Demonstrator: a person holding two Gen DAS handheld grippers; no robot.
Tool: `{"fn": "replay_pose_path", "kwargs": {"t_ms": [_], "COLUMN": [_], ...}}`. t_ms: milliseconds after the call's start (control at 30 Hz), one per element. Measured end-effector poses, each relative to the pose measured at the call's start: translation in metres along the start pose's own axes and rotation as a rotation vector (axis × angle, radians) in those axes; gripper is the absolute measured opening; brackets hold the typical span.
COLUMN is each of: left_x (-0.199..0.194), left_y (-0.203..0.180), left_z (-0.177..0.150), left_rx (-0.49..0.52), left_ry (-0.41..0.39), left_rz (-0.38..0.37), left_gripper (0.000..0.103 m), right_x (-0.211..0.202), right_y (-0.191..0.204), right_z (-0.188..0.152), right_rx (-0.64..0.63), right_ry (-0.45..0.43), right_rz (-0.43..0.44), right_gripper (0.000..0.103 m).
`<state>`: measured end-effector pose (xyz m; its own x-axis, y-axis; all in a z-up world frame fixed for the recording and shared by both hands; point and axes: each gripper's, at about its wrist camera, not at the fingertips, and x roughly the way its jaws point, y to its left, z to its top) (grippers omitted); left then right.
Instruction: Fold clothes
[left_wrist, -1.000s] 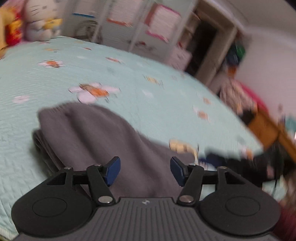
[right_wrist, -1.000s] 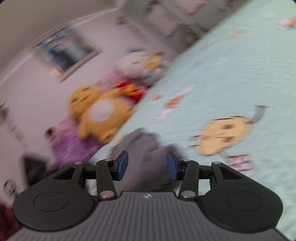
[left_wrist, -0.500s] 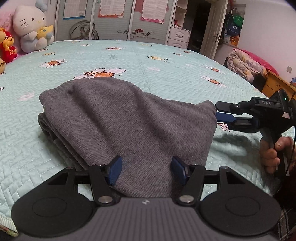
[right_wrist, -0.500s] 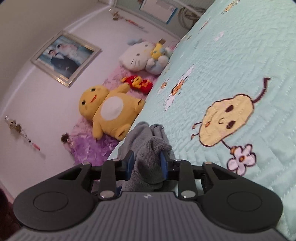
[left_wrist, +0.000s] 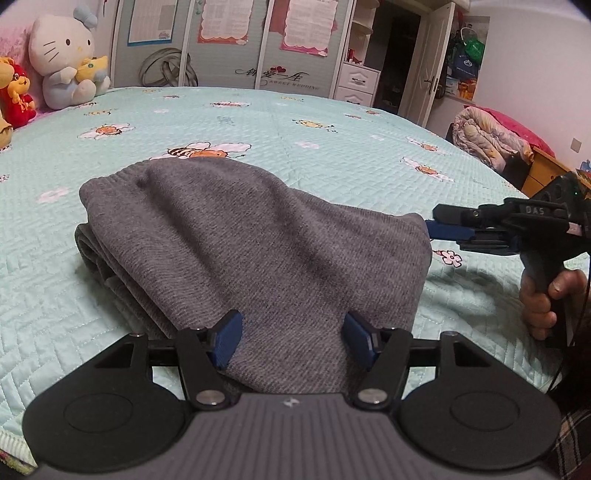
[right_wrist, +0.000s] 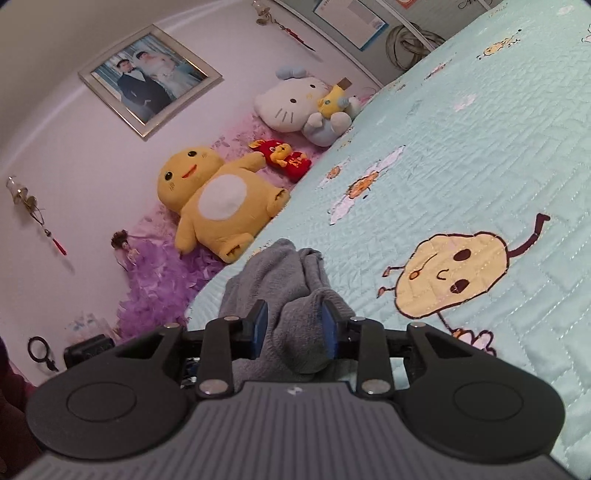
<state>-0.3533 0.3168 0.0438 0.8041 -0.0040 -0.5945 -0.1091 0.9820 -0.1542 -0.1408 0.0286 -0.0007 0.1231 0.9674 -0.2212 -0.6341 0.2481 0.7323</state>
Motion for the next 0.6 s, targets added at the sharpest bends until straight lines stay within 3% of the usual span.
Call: {"fn": "replay_pose_path", "kwargs": {"t_ms": [200, 400, 533, 567, 600], "left_x": [0.001, 0.002, 0.002, 0.002, 0.003], "left_y": [0.000, -0.002, -0.001, -0.001, -0.001], "left_z": [0.001, 0.000, 0.000, 0.000, -0.001], "left_rx": [-0.008, -0.006, -0.009, -0.009, -0.007], "left_ry": [0.000, -0.001, -0.004, -0.004, -0.005], "left_rz": [0.002, 0.008, 0.007, 0.006, 0.004], "left_gripper": [0.067, 0.068, 0.068, 0.068, 0.068], "right_x": [0.006, 0.009, 0.019, 0.020, 0.022], "right_y": [0.001, -0.018, -0.018, -0.012, -0.006], "right_z": [0.002, 0.011, 0.018, 0.018, 0.017], "right_rx": [-0.029, 0.038, 0.004, -0.021, -0.043], "right_ry": [0.026, 0.098, 0.153, 0.157, 0.153], "right_rz": [0.021, 0.139, 0.113, 0.089, 0.050], "right_gripper": [0.034, 0.032, 0.032, 0.028, 0.018]}}
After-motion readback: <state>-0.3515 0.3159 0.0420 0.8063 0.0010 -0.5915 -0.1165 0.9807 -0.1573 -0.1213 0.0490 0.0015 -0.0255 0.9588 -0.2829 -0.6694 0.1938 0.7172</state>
